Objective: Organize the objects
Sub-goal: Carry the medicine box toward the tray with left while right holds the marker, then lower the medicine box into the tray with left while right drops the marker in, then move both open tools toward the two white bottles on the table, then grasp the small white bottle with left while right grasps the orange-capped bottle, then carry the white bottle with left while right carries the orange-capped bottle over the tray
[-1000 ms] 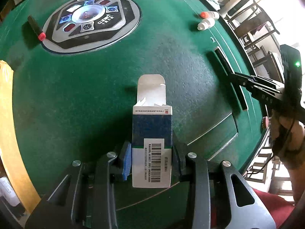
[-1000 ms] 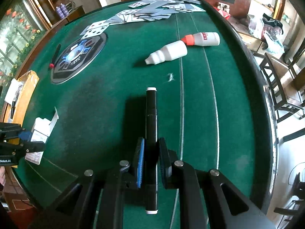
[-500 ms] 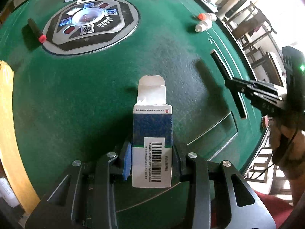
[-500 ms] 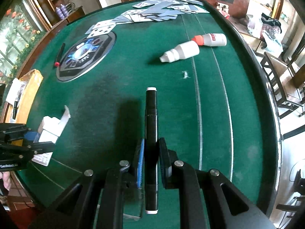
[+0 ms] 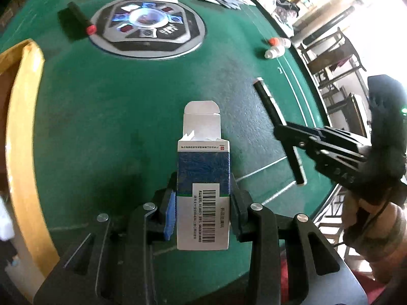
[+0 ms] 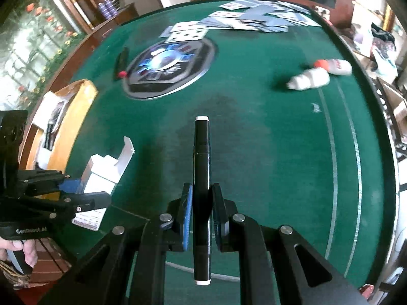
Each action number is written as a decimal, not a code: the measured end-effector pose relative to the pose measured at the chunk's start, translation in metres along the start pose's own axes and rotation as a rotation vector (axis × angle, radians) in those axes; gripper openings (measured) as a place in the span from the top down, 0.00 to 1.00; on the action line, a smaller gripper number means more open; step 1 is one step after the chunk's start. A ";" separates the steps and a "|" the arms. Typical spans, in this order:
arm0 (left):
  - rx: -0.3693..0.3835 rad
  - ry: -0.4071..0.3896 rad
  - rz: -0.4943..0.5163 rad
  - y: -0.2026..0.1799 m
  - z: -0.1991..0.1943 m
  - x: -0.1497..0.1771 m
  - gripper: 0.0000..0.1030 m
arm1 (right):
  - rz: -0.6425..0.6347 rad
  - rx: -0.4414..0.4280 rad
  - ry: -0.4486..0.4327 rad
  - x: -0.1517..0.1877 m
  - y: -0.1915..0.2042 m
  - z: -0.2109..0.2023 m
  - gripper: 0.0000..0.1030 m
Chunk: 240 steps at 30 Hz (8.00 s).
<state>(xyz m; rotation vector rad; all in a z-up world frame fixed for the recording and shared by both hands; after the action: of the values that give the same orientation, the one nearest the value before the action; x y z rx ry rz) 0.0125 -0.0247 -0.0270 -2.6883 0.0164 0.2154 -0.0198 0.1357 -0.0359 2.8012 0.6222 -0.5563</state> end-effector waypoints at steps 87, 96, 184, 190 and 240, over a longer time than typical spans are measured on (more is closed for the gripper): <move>-0.047 -0.108 -0.388 0.221 -0.119 0.068 0.67 | 0.088 -0.321 0.037 -0.119 0.249 0.080 0.88; -0.100 -0.095 -0.371 0.236 -0.121 0.068 0.67 | 0.048 -0.306 0.066 -0.098 0.259 0.086 0.87; -0.116 -0.020 0.430 -0.231 0.170 -0.174 0.67 | 0.243 0.043 -0.170 0.003 -0.244 -0.059 0.34; -0.099 -0.008 0.408 -0.222 0.166 -0.167 0.76 | 0.104 0.057 -0.160 -0.025 -0.253 -0.050 0.34; 0.171 -0.071 -0.124 -0.005 -0.004 -0.030 0.75 | -0.128 -0.235 -0.055 -0.012 0.006 0.001 0.75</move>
<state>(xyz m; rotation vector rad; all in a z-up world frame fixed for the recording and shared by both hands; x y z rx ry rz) -0.0160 -0.0225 -0.0167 -2.4995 -0.1469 0.2589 -0.0277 0.1253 -0.0313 2.5316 0.8029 -0.5435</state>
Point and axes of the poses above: each gripper's, at about its wrist camera, not at the fingertips, and z roughly the way its jaws point, y to its left, x to its underside, the point moved 6 cm from there along z, roughly the way its jaws point, and after that the axes turned 12 degrees about -z, right-handed, at the moved point
